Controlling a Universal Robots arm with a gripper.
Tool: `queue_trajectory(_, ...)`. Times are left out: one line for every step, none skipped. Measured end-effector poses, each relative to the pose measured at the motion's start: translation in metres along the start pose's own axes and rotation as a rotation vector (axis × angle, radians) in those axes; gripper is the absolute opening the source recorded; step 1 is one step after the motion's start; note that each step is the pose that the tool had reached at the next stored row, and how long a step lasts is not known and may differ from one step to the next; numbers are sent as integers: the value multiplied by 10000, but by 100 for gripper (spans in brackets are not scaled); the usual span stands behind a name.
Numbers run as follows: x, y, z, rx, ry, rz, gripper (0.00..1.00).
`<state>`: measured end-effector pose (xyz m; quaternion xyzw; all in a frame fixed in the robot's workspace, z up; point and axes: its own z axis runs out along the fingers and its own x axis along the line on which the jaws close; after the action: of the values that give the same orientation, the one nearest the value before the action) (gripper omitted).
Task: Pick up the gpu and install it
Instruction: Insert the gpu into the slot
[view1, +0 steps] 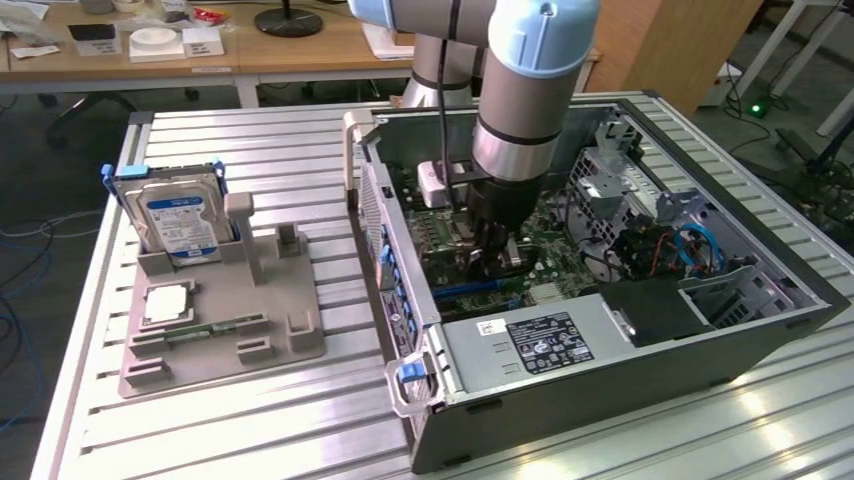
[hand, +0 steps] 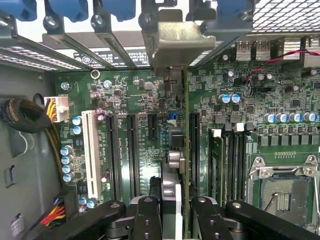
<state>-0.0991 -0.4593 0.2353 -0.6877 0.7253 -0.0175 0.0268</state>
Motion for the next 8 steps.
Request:
queue_trajectory(0,1,1,0,1,-1,28)
queue_trajectory(1,7,4,1,-1,-2,28)
queue_trajectory(1,13,5,1,0,-2,28)
queue_trajectory(2,14,5,0,2,-3,28)
queue_trajectory(2,15,6,0,1,-3,28)
queue_trajectory(2,15,5,0,1,-2,28)
queue_trajectory(2,15,5,0,1,-3,28)
queue_trajectory(2,16,6,0,0,-2,28)
